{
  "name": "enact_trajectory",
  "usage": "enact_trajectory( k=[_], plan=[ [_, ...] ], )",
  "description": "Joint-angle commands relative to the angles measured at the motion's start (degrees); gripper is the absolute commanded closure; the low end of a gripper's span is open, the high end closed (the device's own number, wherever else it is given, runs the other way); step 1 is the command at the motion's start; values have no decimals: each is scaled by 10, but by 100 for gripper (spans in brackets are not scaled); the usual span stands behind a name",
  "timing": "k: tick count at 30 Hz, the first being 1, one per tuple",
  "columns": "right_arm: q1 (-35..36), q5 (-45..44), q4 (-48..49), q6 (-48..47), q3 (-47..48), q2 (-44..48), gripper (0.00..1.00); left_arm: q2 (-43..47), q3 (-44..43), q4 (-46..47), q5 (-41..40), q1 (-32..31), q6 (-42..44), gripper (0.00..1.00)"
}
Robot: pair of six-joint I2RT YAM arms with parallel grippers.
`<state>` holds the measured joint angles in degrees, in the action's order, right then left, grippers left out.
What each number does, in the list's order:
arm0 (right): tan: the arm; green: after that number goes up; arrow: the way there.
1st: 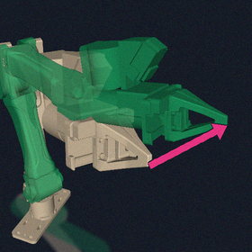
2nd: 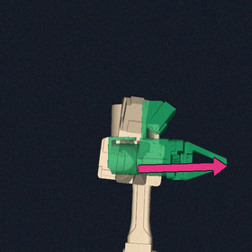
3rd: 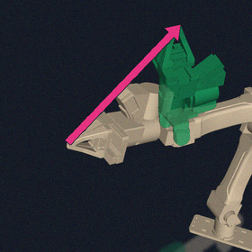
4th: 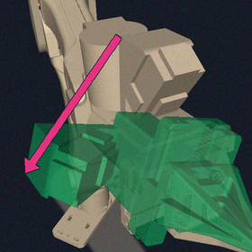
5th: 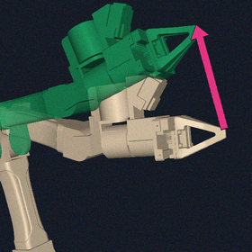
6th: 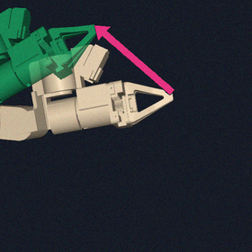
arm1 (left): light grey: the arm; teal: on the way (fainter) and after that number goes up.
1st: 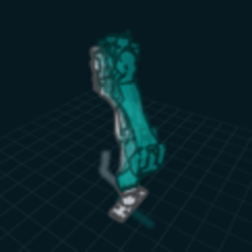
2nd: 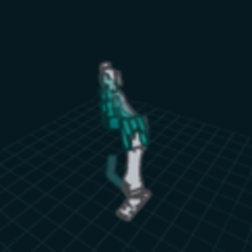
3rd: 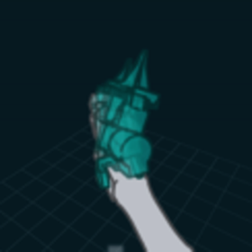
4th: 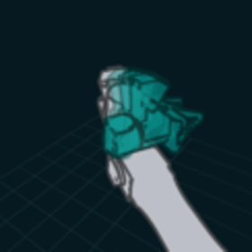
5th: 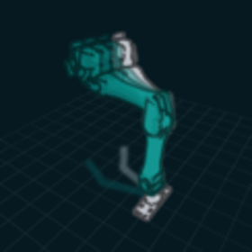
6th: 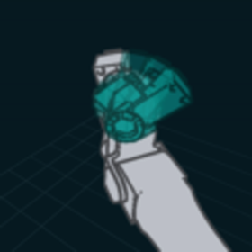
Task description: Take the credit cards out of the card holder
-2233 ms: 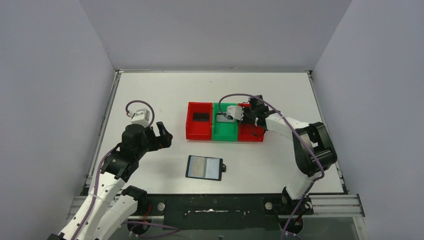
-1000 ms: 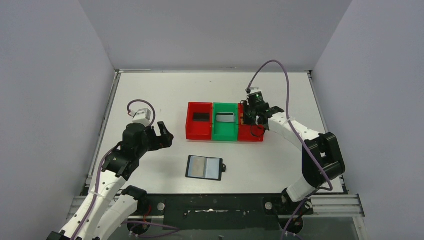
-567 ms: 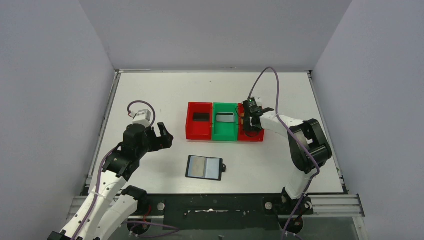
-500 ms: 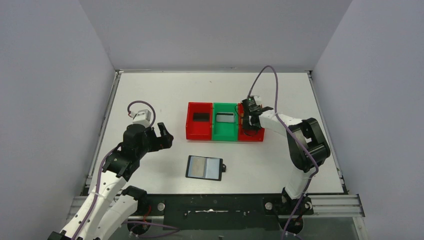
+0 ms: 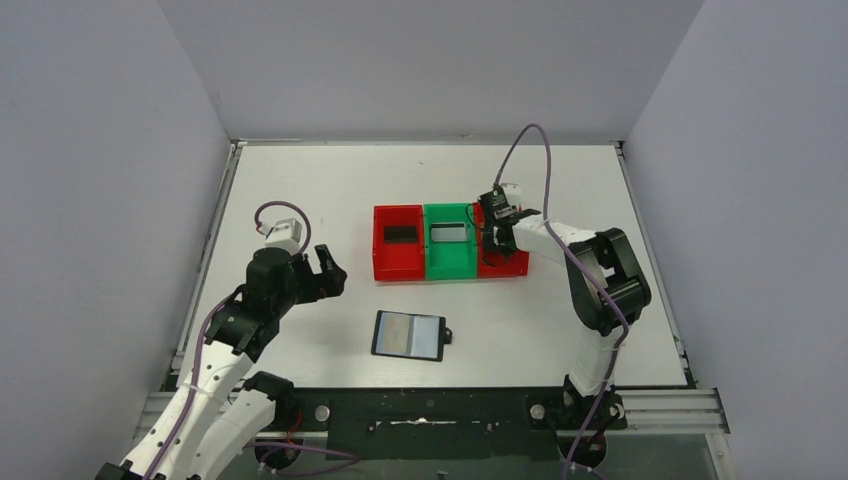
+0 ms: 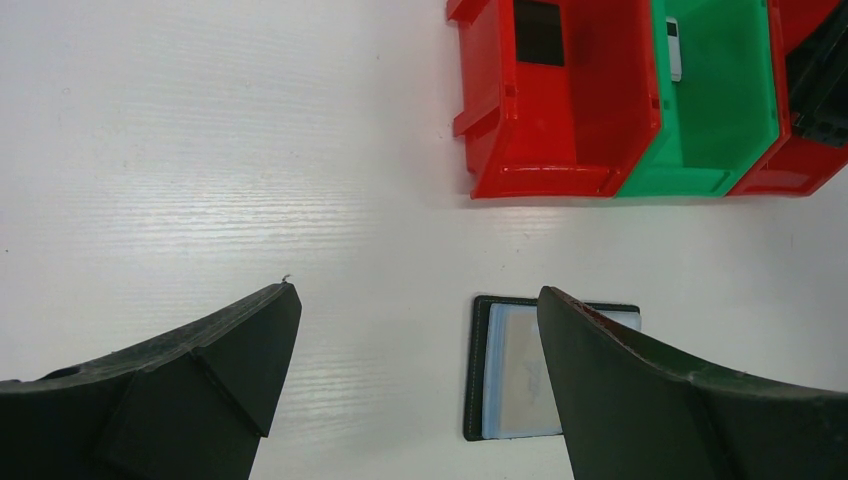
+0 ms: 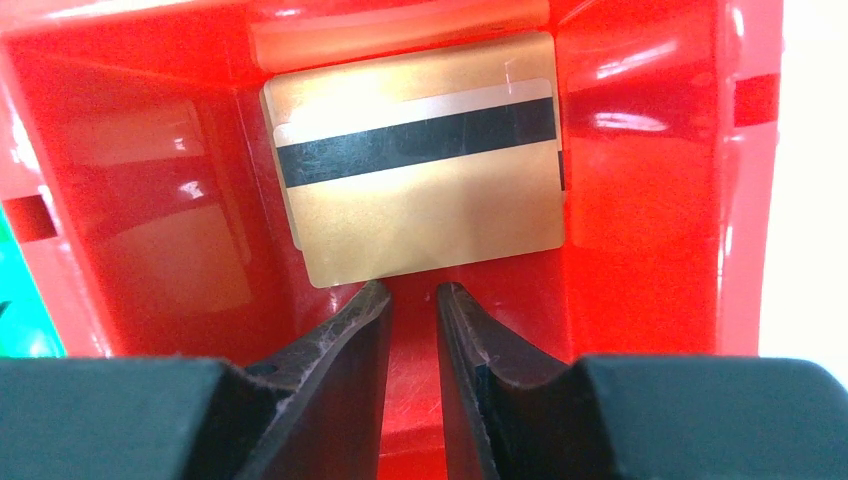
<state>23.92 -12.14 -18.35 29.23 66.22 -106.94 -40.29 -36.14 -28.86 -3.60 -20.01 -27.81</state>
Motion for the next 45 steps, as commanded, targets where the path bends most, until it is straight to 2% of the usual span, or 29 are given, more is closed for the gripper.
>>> enact_trajectory(
  k=[1, 9, 23, 32, 35, 40, 42, 44, 45],
  plan=[
    [-7, -28, 27, 5, 4, 2, 73, 1, -4, 35, 7, 4, 10, 9],
    [-16, -14, 62, 14, 11, 4, 73, 0, -4, 35, 8, 5, 10, 9],
    [-28, 7, 47, -3, 34, -6, 73, -3, -3, 36, 12, 5, 11, 9],
    [-19, 10, 45, -6, -13, 121, 65, -3, -4, 36, 13, 6, 11, 9],
    [-5, -4, 38, -10, -27, 174, 58, 3, -4, 36, 11, 7, 11, 9],
    [62, -110, -17, 28, -40, 267, 40, 5, -4, 39, 7, 10, 12, 9],
    [85, -139, -31, 55, -55, 303, 25, 3, -6, 37, 3, 11, 12, 9],
    [94, -157, -44, 121, -83, 344, 2, 4, -8, 33, -4, 12, 10, 8],
    [93, -156, -49, 162, -99, 363, 2, 4, -9, 31, -9, 12, 8, 8]
  ],
)
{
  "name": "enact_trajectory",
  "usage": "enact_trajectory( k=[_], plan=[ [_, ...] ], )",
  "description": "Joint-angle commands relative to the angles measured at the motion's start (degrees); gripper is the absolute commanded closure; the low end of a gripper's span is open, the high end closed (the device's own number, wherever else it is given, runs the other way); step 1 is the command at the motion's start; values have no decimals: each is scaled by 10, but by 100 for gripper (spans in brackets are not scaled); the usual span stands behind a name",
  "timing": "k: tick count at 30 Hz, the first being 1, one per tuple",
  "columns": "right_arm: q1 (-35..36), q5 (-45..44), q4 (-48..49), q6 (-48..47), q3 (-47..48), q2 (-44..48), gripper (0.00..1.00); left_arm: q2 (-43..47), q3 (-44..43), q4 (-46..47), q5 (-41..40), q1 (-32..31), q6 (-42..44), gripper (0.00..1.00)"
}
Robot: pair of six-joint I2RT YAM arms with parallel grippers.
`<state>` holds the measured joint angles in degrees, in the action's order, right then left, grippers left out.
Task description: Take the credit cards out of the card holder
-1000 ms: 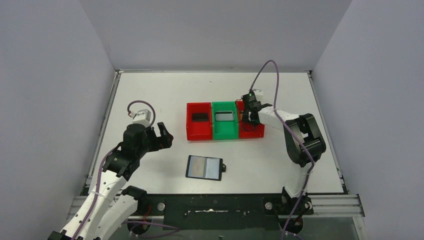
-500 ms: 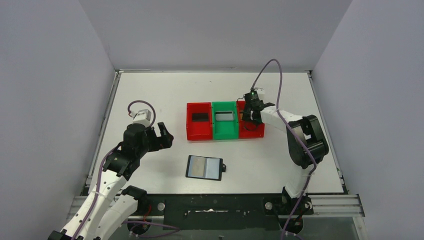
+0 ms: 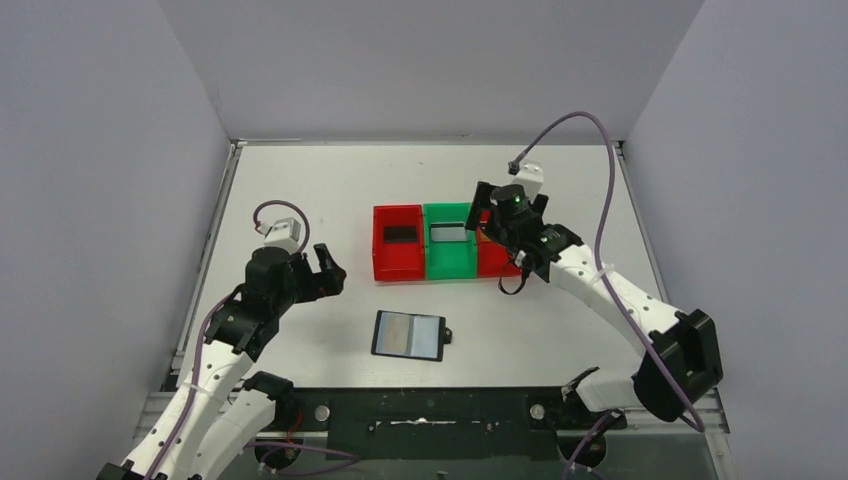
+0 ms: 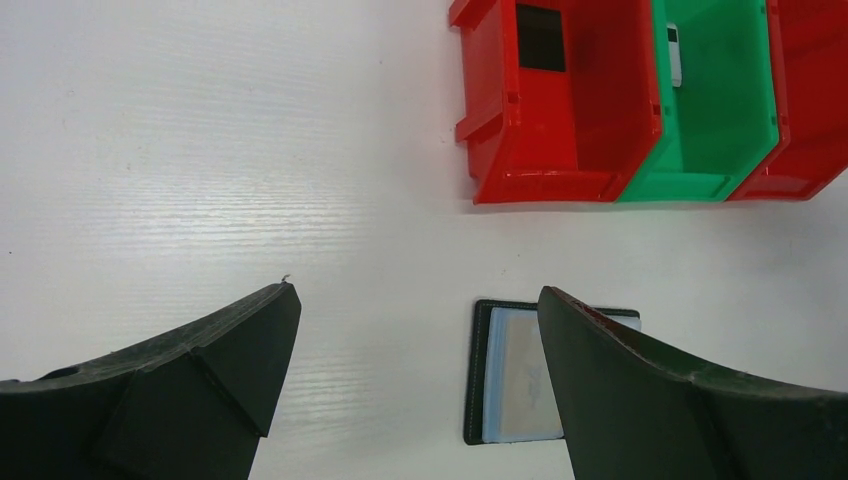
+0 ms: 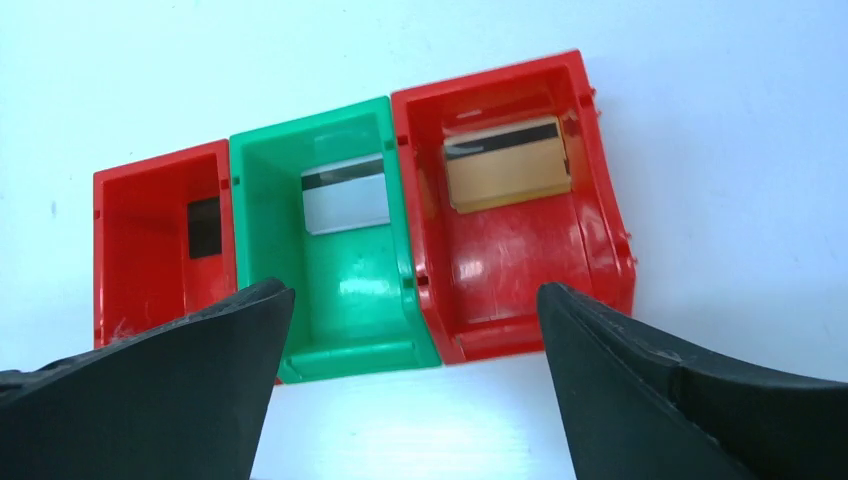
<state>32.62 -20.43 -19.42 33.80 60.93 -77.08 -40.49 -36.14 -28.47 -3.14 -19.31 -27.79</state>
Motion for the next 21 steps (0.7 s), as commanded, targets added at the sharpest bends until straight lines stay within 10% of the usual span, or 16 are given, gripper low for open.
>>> enact_trajectory(
  k=[1, 8, 21],
  plan=[
    [6, -65, -36, 156, -68, 88, 2, 6, -10, 26, -19, 6, 6, 8],
    [24, 85, 150, 246, -276, 258, 2, 12, -13, 18, -50, 10, -8, 8],
    [415, -249, -118, 440, -68, -9, 2, 17, -9, 19, -68, 16, -14, 7]
  ],
)
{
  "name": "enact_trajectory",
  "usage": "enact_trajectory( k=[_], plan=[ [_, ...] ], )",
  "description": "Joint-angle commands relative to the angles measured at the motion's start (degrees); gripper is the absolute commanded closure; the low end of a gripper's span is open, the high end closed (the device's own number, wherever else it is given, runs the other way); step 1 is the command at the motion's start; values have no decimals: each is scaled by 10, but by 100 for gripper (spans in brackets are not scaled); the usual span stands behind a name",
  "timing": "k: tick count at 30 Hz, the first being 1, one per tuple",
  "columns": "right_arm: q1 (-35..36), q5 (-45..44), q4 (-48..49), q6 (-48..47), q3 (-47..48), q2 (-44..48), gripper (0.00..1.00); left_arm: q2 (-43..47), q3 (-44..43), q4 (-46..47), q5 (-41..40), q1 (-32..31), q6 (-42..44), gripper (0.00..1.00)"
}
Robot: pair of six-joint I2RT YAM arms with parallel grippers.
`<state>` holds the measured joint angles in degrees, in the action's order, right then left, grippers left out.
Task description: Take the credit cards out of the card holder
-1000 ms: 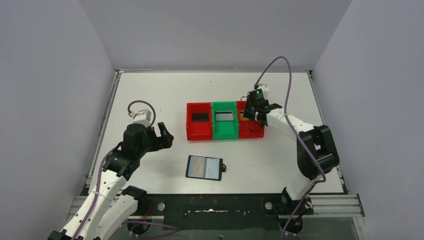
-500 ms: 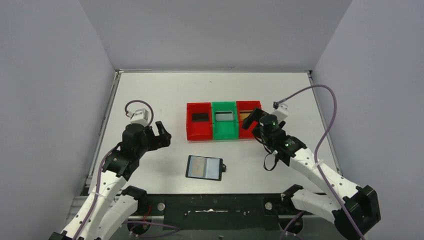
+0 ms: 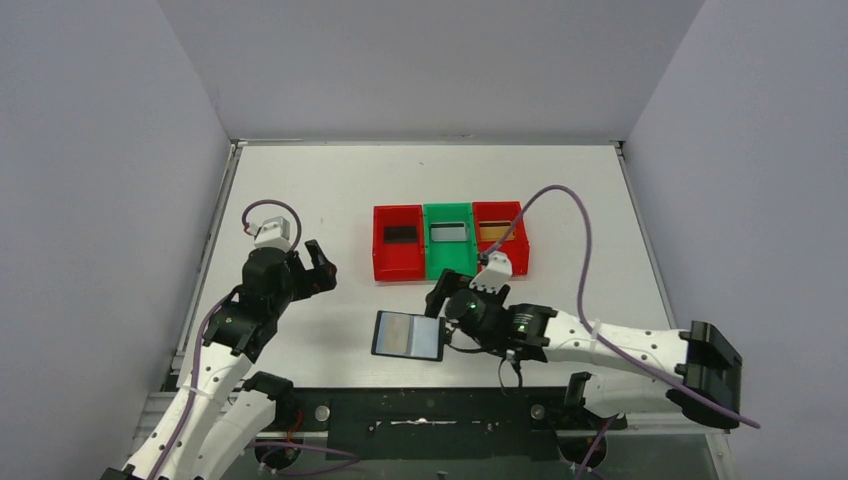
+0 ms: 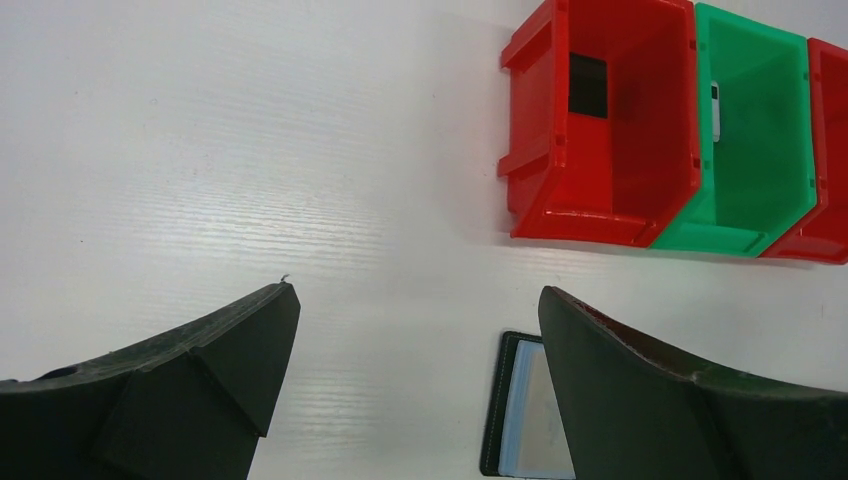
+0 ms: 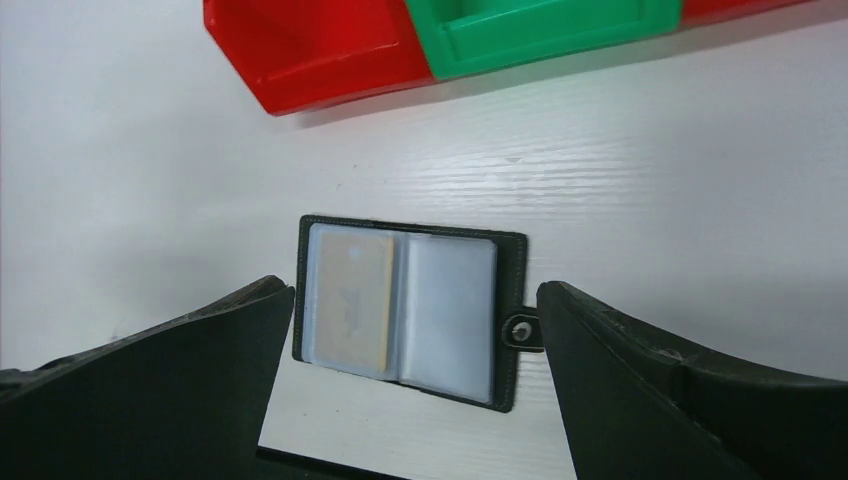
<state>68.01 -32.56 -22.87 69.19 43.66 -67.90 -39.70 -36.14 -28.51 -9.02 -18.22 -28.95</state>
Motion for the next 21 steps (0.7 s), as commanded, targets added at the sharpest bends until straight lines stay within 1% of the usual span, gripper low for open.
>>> enact_trajectory(
  k=[1, 2, 4, 6, 8, 11, 17, 21],
  plan=[
    [70, -130, -106, 96, 125, -135, 3, 9, -9, 19, -10, 5, -2, 7],
    [76, -126, -119, 96, 153, -168, 5, 10, -8, 19, -10, 5, -2, 7],
    [85, -105, -128, 77, 208, -223, 12, 11, -8, 19, -9, 6, -1, 7],
    [90, -82, -120, 60, 239, -266, 15, 12, -7, 19, -8, 6, -1, 7],
    [93, -55, -89, 38, 249, -290, 16, 12, -7, 19, -9, 6, 0, 7],
    [90, -23, -63, 32, 252, -313, 18, 15, -7, 17, -13, 6, 0, 7],
    [61, 37, -56, 23, 252, -348, 28, 23, -4, 17, -18, 6, -1, 7],
    [57, 52, -73, 14, 273, -382, 31, 24, -3, 19, -17, 7, -1, 7]
  ],
)
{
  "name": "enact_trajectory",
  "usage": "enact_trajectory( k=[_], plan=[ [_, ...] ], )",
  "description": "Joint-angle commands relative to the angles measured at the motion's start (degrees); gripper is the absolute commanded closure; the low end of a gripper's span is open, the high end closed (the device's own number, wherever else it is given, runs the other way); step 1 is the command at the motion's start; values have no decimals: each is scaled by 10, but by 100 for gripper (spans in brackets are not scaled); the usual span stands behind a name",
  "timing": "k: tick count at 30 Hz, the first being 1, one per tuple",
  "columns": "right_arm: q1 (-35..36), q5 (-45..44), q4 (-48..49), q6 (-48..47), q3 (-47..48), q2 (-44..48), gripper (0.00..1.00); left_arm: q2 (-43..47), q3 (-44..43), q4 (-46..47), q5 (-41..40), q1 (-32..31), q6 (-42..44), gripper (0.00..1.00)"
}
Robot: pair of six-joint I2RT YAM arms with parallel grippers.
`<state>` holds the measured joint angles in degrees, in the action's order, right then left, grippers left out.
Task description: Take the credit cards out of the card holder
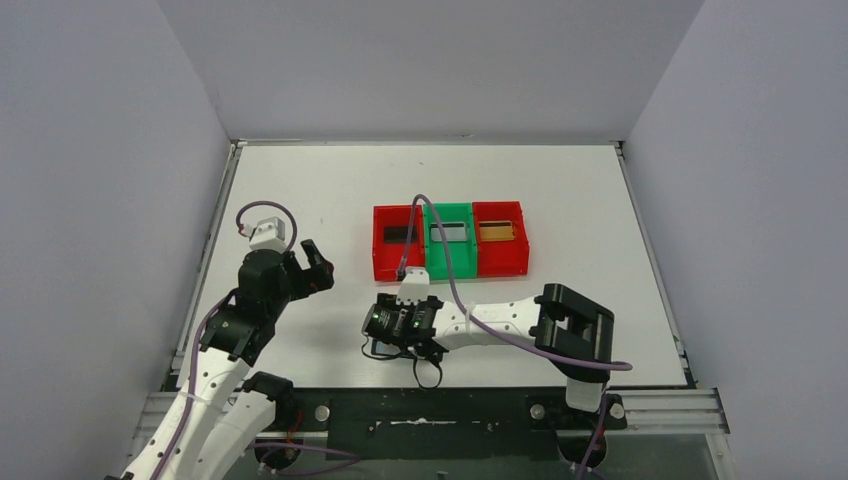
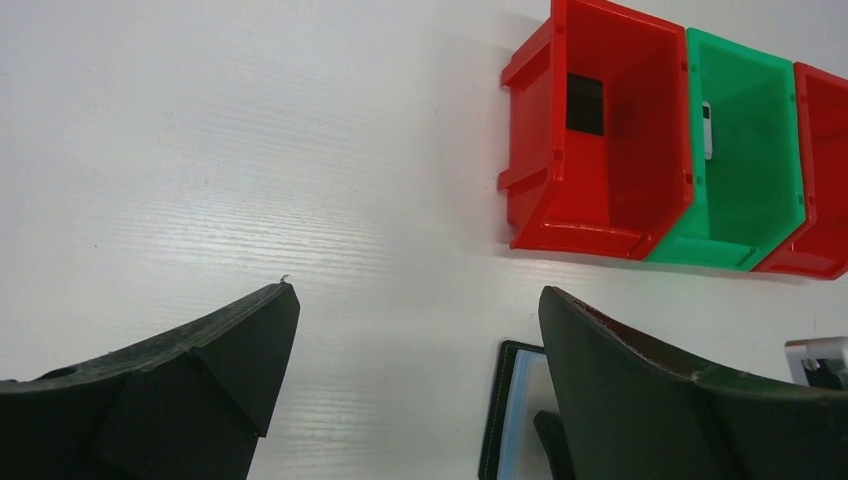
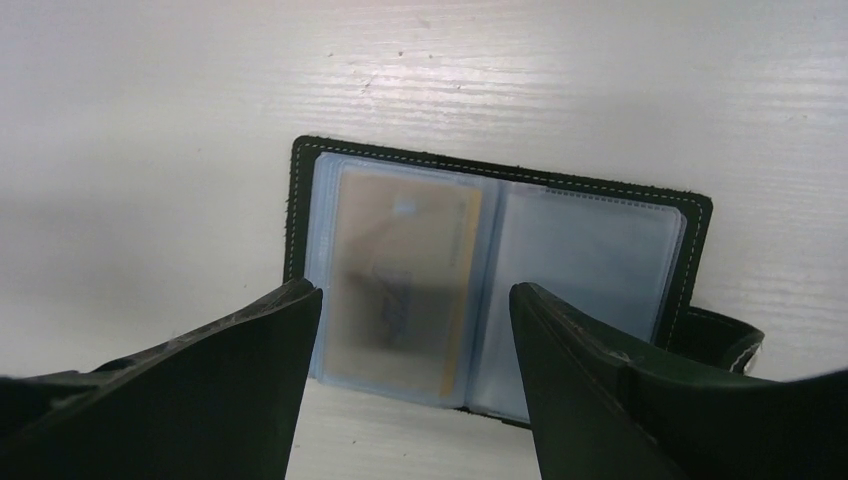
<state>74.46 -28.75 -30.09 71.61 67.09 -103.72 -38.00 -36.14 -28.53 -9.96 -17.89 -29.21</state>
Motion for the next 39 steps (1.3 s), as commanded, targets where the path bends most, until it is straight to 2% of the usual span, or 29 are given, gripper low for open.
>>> enact_trajectory(
  k=[1, 5, 11, 16, 31, 33, 39],
  plan=[
    [-9, 16, -14, -13, 48, -34, 32, 7, -3, 19, -7, 3, 2, 7],
    [-8, 19, -56, -22, 87, -75, 35, 6, -1, 20, -6, 3, 3, 7],
    [-9, -1, -103, 3, 94, -87, 50, 6, -2, 19, -7, 4, 4, 7],
    [-10, 2, -39, -16, 47, -44, 50, 4, -1, 20, -6, 4, 4, 7],
    [-50, 94, 183, -34, -119, 84, 49, -4, 1, 25, 8, 4, 6, 7],
    [-57, 104, 204, -31, -138, 95, 54, -5, 1, 27, 13, 4, 7, 7],
    [-69, 117, 257, -21, -191, 132, 57, -10, 2, 51, 117, 4, 18, 8]
  ],
)
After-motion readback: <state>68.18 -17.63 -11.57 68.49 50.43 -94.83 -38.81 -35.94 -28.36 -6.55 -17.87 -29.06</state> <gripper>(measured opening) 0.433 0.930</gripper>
